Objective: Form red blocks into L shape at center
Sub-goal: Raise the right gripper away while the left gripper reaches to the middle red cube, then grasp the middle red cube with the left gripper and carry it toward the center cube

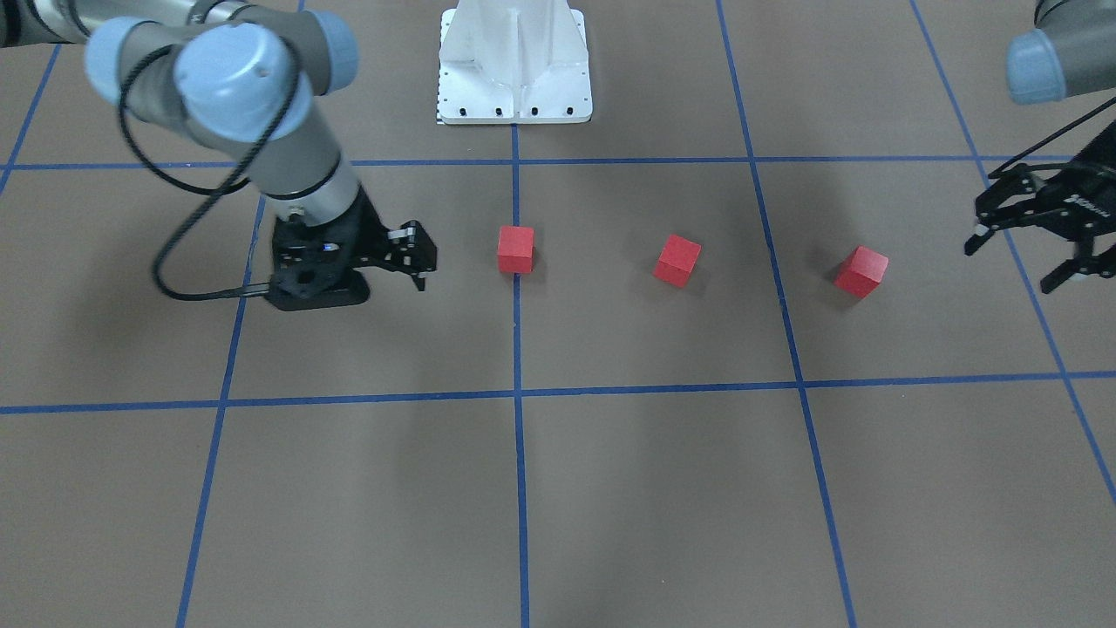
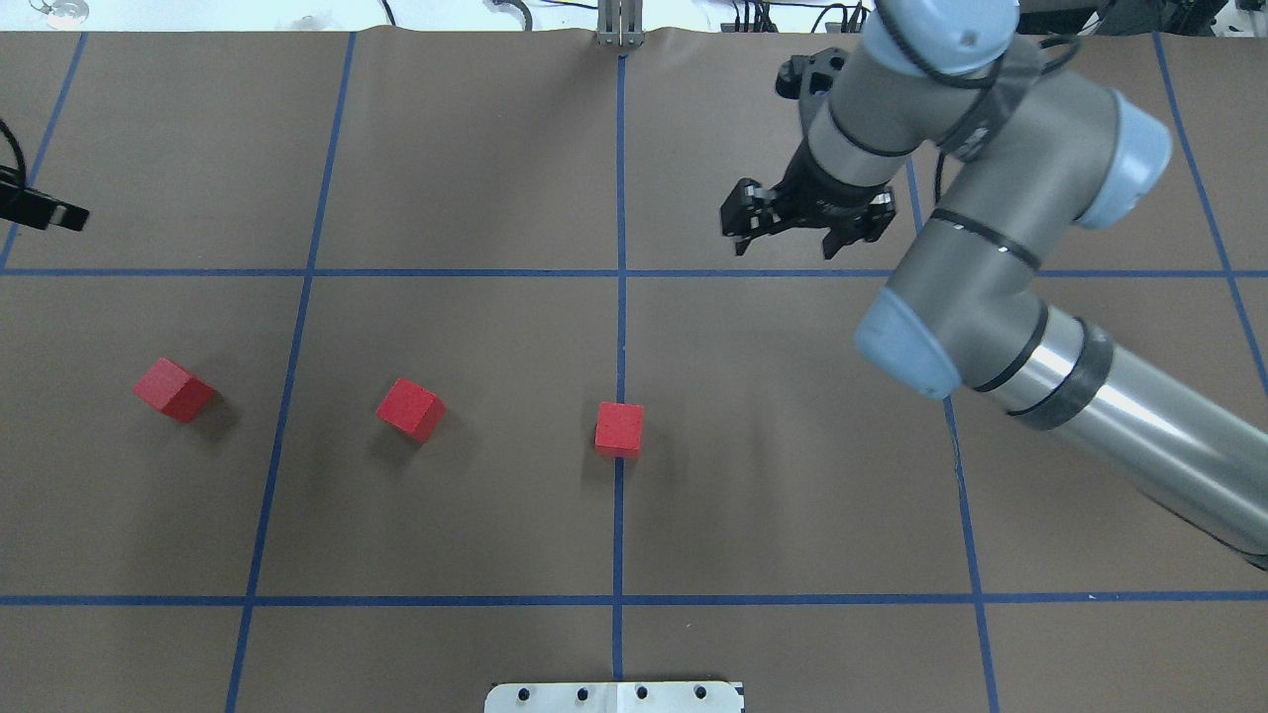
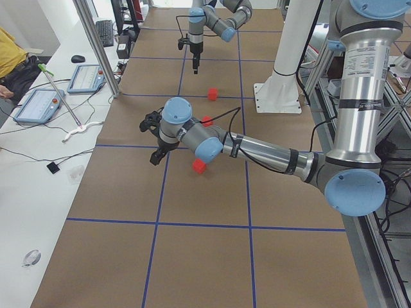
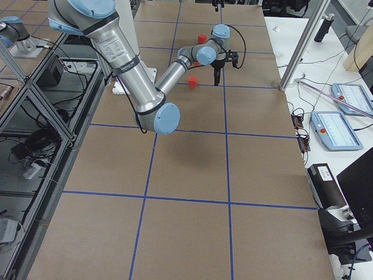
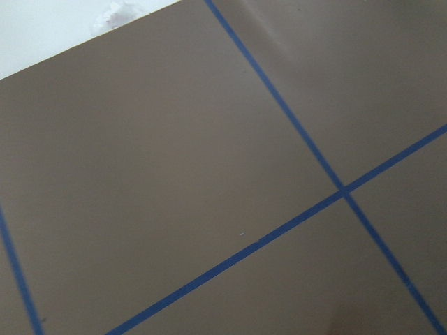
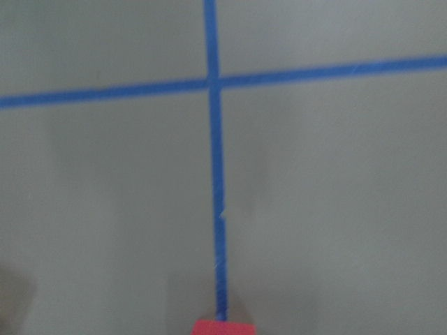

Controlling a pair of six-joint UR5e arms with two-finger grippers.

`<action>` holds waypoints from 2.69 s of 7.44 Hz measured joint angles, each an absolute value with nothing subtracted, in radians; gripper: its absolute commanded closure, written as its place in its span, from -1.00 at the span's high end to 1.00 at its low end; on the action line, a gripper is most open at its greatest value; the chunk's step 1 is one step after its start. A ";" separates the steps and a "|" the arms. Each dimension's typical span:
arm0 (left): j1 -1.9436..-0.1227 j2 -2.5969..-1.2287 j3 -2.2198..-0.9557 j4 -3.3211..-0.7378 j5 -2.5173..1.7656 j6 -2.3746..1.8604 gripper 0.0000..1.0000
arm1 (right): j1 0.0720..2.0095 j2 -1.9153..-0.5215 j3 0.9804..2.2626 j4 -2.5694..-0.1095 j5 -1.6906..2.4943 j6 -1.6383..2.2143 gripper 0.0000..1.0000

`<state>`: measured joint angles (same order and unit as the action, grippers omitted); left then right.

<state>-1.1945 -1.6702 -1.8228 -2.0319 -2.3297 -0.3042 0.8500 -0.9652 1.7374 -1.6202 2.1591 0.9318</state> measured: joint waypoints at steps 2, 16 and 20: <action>-0.971 -1.750 -1.840 -2.025 -2.195 -0.496 1.00 | 1.025 -1.104 1.753 -1.620 2.219 0.647 1.00; -0.550 -1.954 -1.771 -1.793 -1.901 -0.683 -0.66 | 1.241 -1.347 1.751 -1.608 2.287 0.221 1.00; -0.560 -2.017 -1.805 -1.674 -1.952 -0.706 -0.90 | 1.241 -1.347 1.751 -1.608 2.285 0.222 1.00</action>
<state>-0.5596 -2.0168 -1.8050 -1.6743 -1.9523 -0.7057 1.2410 -1.3468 1.7510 -1.6076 2.2852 0.2218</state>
